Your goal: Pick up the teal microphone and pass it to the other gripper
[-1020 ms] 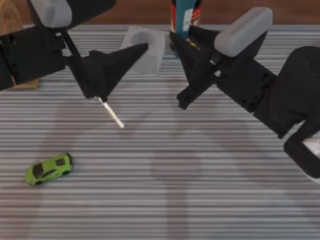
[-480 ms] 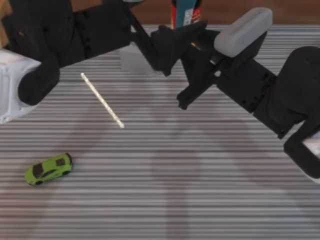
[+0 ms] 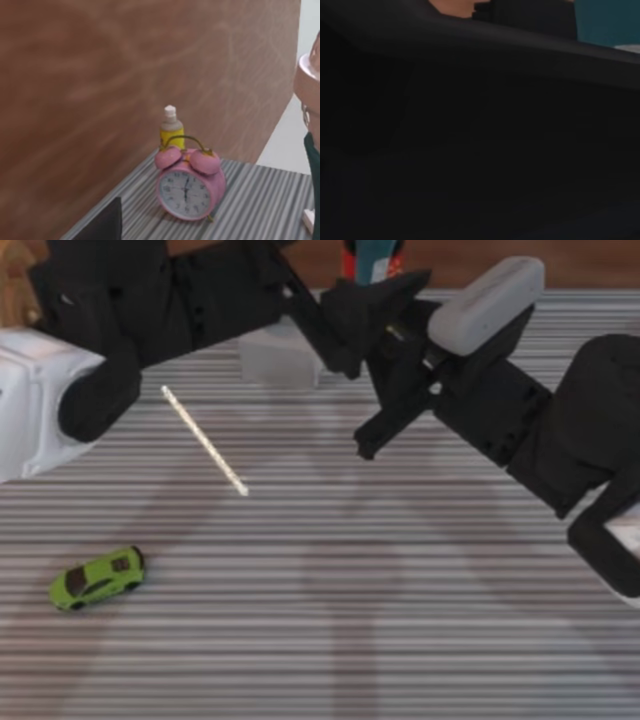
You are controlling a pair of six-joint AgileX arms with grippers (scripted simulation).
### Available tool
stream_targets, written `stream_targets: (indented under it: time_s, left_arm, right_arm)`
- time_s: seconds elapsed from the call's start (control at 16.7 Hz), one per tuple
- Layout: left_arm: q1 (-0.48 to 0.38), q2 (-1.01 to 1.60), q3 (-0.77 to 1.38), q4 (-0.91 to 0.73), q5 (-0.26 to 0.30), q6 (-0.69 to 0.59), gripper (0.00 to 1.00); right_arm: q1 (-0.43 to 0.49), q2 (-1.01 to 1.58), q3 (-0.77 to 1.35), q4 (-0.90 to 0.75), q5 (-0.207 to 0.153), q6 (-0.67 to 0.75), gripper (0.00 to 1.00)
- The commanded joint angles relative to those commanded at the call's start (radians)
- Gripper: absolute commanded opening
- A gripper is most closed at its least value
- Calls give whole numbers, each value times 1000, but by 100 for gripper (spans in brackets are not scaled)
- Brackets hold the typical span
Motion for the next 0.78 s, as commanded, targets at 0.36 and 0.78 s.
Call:
stream_targets:
  time_s: [0.36, 0.78]
  left_arm:
    - [0, 0, 0, 0, 0, 0, 40]
    - [0, 0, 0, 0, 0, 0, 0]
  right_arm:
    - [0, 0, 0, 0, 0, 0, 0]
    - [0, 0, 0, 0, 0, 0, 0]
